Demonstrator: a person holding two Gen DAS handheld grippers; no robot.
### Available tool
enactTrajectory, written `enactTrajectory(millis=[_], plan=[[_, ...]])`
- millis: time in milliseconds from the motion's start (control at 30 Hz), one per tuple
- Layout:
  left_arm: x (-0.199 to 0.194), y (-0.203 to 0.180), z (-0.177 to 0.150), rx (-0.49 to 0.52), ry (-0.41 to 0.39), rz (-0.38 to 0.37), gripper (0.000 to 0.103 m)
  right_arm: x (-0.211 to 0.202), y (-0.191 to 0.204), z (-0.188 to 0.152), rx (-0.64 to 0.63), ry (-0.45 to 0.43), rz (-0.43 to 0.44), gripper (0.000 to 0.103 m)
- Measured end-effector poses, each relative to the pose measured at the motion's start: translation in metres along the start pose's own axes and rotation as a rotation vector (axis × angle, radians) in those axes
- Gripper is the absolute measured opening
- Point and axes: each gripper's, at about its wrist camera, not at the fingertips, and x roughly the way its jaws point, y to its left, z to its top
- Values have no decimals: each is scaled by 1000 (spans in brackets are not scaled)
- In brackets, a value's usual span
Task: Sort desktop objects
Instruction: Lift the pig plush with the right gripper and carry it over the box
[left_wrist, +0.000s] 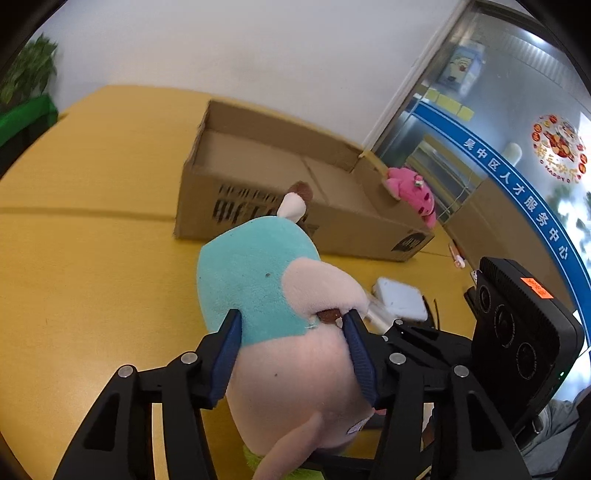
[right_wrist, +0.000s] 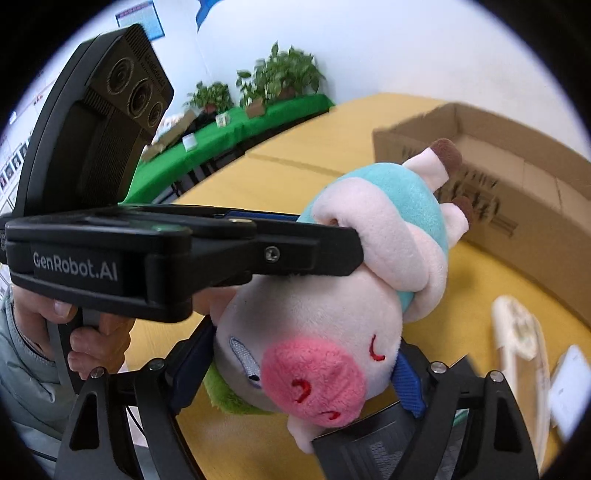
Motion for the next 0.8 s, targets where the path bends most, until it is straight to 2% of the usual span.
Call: enactTrajectory(millis=[200, 300, 467, 533, 700, 800], plan=[[-17, -40, 76, 127, -139, -49, 58, -51, -21, 52, -59, -135, -75, 84], [-27, -60, 128, 174, -231, -88, 58, -85, -35, 93, -102, -197, -133, 84], [-50, -101, 216, 292, -405, -113, 58, -141, -57, 169, -195, -300, -226, 84], [-59, -111, 246, 314, -452, -125, 58, -162, -65, 199, -216, -346, -246, 84], [-72, -125, 304, 351, -518, -133, 58, -192, -77, 253, -253, -409, -280, 84], [-76, -125, 326, 369, -536, -124, 58, -197, -83, 271, -261, -427, -287, 84]])
